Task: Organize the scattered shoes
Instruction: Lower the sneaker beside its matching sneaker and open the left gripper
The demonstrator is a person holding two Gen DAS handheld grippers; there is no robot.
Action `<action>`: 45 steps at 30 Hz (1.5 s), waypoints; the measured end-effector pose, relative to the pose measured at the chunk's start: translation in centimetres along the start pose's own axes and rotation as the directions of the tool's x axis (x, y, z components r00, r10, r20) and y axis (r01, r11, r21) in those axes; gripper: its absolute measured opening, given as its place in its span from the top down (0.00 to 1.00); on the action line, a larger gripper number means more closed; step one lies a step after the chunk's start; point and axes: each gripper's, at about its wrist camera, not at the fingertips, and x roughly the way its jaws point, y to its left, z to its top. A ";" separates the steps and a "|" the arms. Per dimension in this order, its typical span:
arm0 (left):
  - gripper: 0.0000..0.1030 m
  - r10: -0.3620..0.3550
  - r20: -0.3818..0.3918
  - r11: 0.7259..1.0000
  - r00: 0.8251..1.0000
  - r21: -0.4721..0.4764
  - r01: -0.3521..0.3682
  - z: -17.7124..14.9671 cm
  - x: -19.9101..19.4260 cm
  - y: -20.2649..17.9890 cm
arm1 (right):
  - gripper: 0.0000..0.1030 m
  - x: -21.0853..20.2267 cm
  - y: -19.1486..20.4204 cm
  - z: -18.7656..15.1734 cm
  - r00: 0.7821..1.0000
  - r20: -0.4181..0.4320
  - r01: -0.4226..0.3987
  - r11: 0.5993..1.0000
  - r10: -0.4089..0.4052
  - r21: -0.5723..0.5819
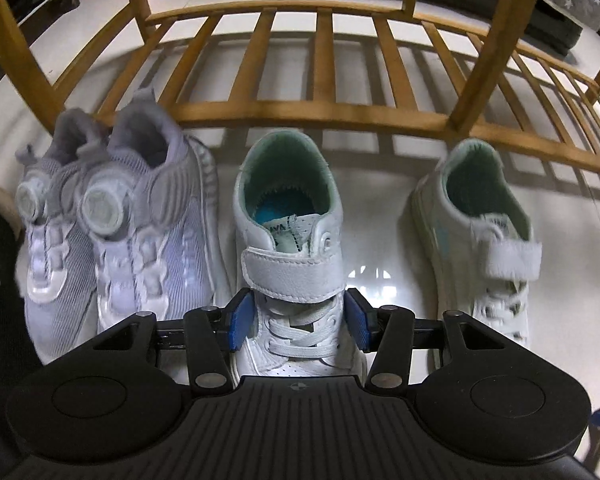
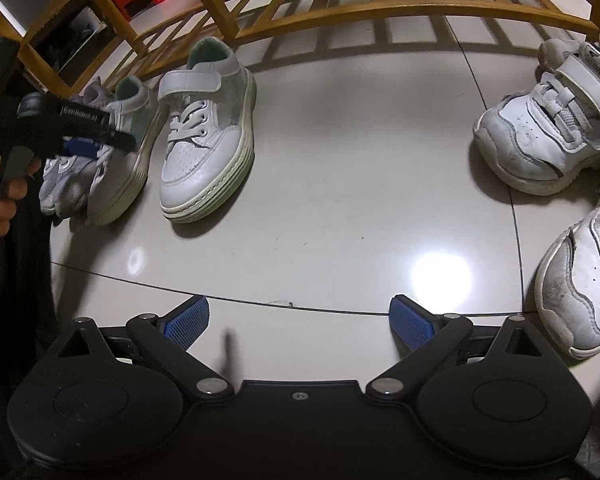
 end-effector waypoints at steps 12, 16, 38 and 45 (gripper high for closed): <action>0.47 0.006 0.005 1.000 1.000 -0.002 -0.006 0.9 0.1 -0.3 | 0.04 -0.1 0.2 0.1 1.000 0.006 -0.006 1.000 0.006 -0.003; 0.46 -0.013 0.012 1.000 1.000 -0.012 0.013 0.5 -1.3 -0.5 | 0.04 -0.2 0.1 0.2 1.000 0.015 -0.015 1.000 0.015 0.001; 0.35 -0.157 -0.017 0.983 0.988 0.092 0.158 -1.5 -2.4 -8.7 | 0.04 -0.9 0.2 0.5 0.998 0.050 -0.050 0.999 0.049 0.005; 0.41 -0.178 -0.017 0.982 0.984 0.068 0.178 -0.7 -1.8 -8.5 | 0.04 -0.9 0.4 0.5 0.997 0.045 -0.056 0.998 0.056 0.003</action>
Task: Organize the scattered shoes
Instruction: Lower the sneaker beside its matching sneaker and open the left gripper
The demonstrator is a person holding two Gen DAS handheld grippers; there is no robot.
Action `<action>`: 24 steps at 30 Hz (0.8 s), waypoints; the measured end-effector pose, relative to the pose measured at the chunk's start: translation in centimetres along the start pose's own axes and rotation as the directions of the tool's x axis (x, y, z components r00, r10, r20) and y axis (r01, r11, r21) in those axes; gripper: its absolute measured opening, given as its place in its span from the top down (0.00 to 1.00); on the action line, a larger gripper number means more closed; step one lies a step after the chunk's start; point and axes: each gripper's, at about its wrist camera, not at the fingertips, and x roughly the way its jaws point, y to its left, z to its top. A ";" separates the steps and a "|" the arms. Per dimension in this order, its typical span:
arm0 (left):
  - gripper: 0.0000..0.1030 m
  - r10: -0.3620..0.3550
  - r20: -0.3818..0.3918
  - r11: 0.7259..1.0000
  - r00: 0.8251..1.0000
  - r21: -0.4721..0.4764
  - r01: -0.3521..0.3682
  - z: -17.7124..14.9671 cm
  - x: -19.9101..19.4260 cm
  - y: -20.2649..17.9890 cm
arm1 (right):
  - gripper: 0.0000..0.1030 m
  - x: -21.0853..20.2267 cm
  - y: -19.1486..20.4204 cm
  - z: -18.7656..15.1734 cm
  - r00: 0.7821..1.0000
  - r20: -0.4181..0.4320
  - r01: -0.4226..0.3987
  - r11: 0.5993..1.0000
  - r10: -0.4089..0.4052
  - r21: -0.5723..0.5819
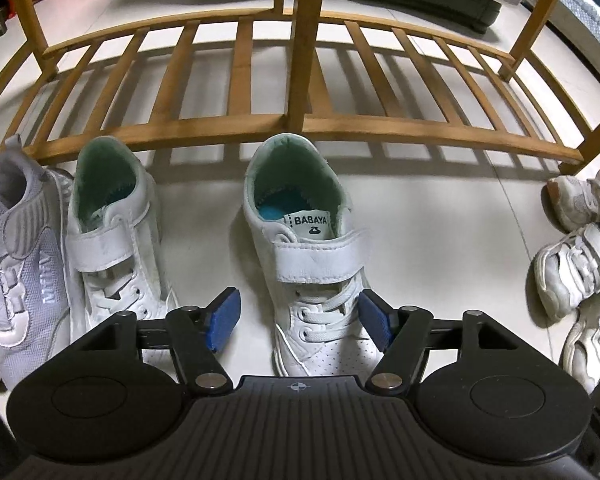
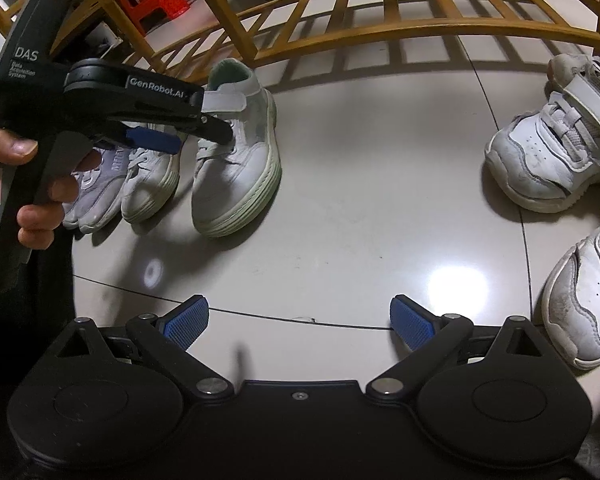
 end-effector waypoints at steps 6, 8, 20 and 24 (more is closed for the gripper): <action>0.41 0.027 0.006 0.999 1.000 0.046 -0.027 -0.2 0.1 -1.9 | 0.04 -0.1 0.0 0.0 1.000 0.000 -0.005 1.000 0.005 0.007; 0.40 0.029 -0.003 0.999 1.000 0.023 -0.029 0.0 0.5 -1.9 | 0.04 -0.1 -0.1 0.0 1.000 -0.001 -0.003 1.000 0.003 0.008; 0.50 0.078 0.035 0.997 0.996 0.011 -0.078 -0.5 0.8 -0.5 | 0.04 0.0 -0.3 0.0 1.000 -0.006 -0.005 1.000 0.005 0.019; 0.50 0.096 0.046 0.995 0.994 0.011 -0.097 -0.4 0.7 0.5 | 0.04 -0.1 -0.4 0.1 1.000 -0.006 -0.006 1.000 0.006 0.023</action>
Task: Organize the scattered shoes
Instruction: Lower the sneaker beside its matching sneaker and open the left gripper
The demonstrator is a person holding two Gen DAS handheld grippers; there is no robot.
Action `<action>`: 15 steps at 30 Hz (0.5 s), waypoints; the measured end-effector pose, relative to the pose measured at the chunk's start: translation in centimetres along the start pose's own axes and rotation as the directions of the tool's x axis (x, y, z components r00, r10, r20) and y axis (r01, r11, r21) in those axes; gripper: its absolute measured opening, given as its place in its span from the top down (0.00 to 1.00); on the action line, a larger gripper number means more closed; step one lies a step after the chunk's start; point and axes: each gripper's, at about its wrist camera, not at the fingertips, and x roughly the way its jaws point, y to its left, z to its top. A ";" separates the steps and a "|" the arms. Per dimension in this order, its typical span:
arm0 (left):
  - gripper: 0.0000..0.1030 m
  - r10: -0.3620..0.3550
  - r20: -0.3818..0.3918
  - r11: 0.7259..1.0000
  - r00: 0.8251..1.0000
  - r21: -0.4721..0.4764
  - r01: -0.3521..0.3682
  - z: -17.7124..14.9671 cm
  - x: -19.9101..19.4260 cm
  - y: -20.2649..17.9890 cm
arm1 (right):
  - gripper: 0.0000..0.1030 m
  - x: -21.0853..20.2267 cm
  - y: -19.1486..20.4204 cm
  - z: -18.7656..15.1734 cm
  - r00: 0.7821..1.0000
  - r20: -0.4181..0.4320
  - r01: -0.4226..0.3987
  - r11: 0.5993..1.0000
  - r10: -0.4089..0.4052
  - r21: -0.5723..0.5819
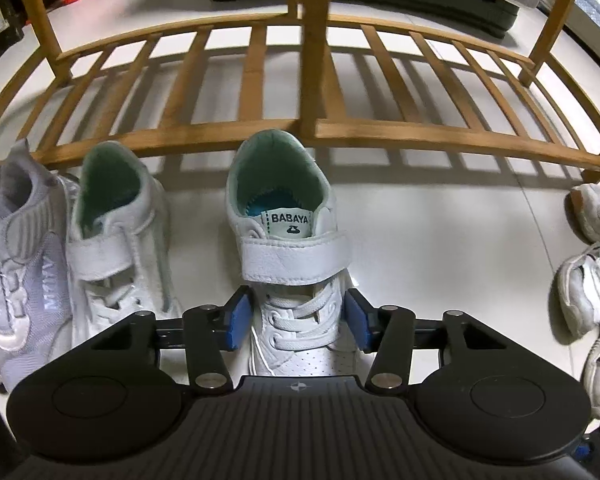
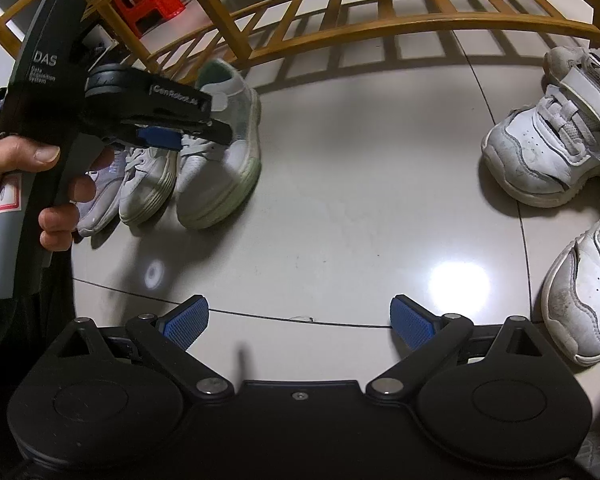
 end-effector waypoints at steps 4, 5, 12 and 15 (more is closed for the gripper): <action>0.50 0.007 0.006 1.000 1.000 -0.005 -0.007 0.1 0.0 1.0 | 0.04 0.2 0.0 0.0 1.000 -0.003 0.000 1.000 0.000 -0.002; 0.50 0.010 0.007 1.000 1.000 -0.005 -0.010 0.1 0.0 1.3 | 0.04 0.2 0.1 0.0 1.000 -0.003 0.000 1.000 0.000 -0.003; 0.50 0.012 0.002 1.000 1.000 -0.019 -0.012 1.0 0.9 2.3 | 0.04 0.0 0.0 -0.1 1.000 0.000 -0.002 1.000 0.002 -0.001; 0.49 0.005 -0.003 1.000 1.000 -0.026 -0.005 1.2 1.0 2.2 | 0.04 0.0 0.0 -0.1 1.000 -0.001 -0.002 1.000 0.002 -0.002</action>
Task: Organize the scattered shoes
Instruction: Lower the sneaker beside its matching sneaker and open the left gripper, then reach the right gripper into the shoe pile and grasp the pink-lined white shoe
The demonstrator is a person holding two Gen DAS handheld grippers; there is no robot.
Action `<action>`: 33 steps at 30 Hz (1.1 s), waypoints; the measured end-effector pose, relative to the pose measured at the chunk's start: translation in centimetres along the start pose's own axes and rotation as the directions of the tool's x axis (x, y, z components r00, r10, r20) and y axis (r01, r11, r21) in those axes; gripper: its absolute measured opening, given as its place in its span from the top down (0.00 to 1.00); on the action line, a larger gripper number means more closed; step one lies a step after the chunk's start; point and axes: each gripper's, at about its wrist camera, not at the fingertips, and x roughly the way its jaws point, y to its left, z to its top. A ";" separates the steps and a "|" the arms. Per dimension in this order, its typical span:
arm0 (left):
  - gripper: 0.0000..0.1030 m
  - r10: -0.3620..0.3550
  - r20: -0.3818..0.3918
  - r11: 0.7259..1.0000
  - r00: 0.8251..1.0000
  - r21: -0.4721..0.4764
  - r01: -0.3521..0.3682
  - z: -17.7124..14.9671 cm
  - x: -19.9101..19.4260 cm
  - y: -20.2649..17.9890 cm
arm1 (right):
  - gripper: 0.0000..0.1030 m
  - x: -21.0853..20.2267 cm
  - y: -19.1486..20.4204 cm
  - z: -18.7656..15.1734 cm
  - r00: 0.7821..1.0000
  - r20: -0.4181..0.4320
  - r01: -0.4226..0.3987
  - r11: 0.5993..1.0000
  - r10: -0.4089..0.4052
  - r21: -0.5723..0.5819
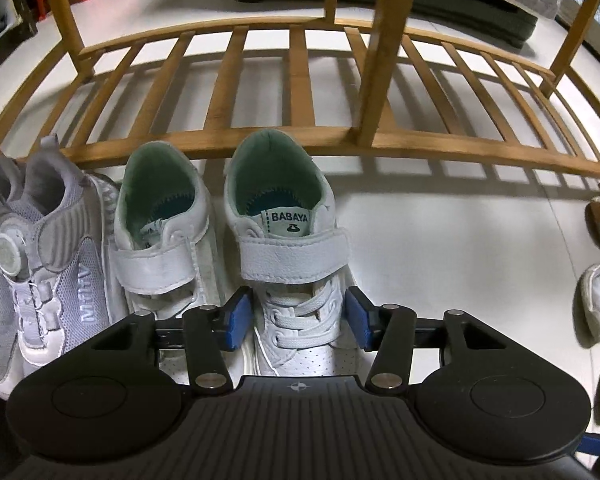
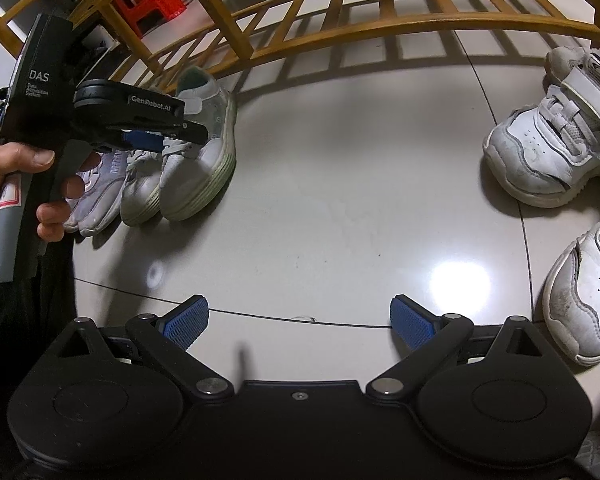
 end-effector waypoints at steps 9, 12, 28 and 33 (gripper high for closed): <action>0.45 -0.006 -0.023 1.000 1.000 -0.011 0.006 0.1 0.3 -0.6 | 0.04 0.2 0.2 0.2 1.000 0.006 0.000 1.000 0.000 -0.002; 0.45 -0.011 -0.030 1.000 0.999 0.006 0.012 -0.4 -0.1 -0.8 | 0.04 0.2 0.2 0.3 1.000 0.008 -0.001 1.000 0.001 -0.002; 0.43 -0.062 0.023 0.998 0.998 0.006 0.062 -3.2 -5.0 -0.5 | 0.04 -1.0 -0.1 0.2 0.997 0.075 0.013 1.000 -0.013 -0.005; 0.41 -0.066 0.035 0.998 0.997 0.000 0.066 -5.1 -7.2 -0.5 | 0.04 -2.7 -0.4 0.2 0.992 0.124 0.025 1.000 -0.025 0.000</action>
